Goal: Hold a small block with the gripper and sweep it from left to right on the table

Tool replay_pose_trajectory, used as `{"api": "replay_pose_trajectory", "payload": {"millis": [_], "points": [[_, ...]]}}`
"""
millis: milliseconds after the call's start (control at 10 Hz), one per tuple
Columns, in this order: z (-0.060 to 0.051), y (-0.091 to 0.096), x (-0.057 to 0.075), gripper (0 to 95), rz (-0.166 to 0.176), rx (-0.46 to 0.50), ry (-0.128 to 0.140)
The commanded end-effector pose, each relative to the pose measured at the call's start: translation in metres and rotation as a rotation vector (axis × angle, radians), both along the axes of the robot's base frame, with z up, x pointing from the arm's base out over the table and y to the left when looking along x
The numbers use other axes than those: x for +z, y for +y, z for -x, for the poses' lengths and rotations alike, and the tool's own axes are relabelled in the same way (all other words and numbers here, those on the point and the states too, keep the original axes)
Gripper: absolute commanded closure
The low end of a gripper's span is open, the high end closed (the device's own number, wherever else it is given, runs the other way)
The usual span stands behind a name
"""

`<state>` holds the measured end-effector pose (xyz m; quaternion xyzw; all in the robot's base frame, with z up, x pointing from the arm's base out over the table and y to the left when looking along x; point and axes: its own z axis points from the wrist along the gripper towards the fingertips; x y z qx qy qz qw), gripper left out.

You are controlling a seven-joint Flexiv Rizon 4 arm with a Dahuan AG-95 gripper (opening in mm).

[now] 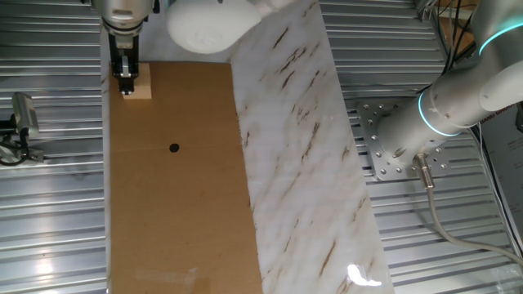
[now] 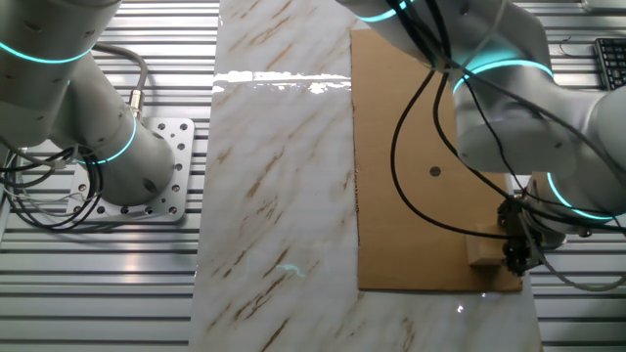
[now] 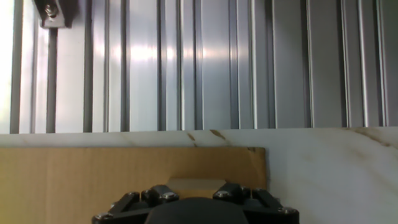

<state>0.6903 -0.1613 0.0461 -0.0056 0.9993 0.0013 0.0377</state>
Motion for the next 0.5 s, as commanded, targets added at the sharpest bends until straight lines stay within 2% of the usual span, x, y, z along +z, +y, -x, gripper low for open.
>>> {"api": "replay_pose_trajectory", "payload": {"millis": [100, 200, 400, 500], "points": [[-0.002, 0.003, 0.0, 95.0, -0.054, -0.032, 0.001], [-0.003, 0.006, -0.001, 95.0, -0.033, -0.03, 0.002], [-0.004, 0.011, -0.003, 95.0, -0.027, -0.036, 0.0], [-0.005, 0.015, -0.004, 95.0, -0.01, -0.04, -0.001]]}}
